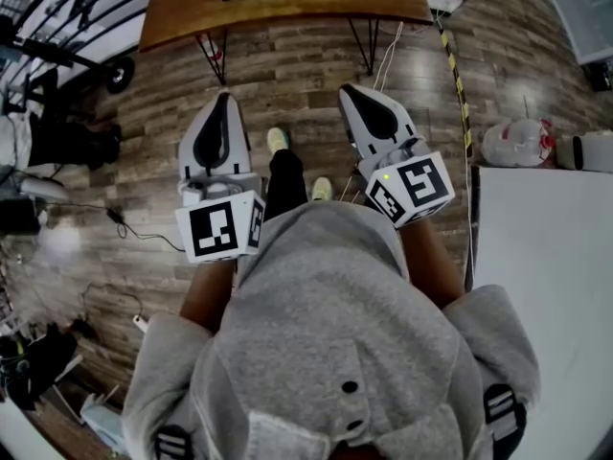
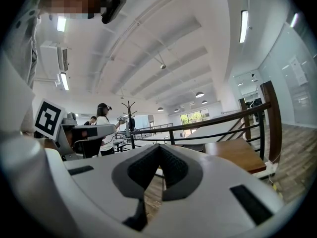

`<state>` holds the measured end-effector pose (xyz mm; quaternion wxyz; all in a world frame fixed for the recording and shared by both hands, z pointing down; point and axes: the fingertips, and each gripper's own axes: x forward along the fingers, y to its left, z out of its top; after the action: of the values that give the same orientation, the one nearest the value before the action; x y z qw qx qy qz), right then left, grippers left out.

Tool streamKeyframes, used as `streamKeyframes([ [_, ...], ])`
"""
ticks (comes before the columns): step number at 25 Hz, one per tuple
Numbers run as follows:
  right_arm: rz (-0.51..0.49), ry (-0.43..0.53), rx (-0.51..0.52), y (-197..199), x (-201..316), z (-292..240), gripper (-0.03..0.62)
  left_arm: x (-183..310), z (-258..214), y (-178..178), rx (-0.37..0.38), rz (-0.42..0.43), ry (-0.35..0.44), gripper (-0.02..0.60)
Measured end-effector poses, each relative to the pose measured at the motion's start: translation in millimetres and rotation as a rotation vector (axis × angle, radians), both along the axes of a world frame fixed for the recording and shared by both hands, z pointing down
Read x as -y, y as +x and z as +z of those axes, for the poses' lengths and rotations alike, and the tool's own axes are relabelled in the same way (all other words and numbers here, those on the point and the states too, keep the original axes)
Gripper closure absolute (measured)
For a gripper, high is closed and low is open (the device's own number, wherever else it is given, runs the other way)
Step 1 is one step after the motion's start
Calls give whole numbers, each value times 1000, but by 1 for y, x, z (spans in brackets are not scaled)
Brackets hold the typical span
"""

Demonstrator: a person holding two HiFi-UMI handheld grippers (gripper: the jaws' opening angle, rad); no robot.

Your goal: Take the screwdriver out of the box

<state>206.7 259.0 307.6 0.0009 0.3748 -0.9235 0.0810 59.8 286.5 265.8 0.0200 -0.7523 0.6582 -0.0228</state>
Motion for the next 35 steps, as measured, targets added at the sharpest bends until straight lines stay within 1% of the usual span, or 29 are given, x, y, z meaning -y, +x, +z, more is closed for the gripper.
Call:
streamKeyframes([
  [8, 1, -10, -6, -4, 9, 4, 579, 12, 6, -7, -7, -14, -16, 568],
  [11, 2, -14, -11, -6, 21, 6, 579, 24, 7, -9, -12, -14, -18, 568],
  [18, -5, -32, -23, -27, 54, 13, 579, 55, 15, -27, -2, -20, -31, 568],
  [26, -1, -51, -46, -54, 116, 18, 579, 119, 25, -54, -21, -15, -68, 568],
  [35, 20, -56, -63, -92, 199, 14, 579, 200, 28, -92, -46, 7, -84, 568],
])
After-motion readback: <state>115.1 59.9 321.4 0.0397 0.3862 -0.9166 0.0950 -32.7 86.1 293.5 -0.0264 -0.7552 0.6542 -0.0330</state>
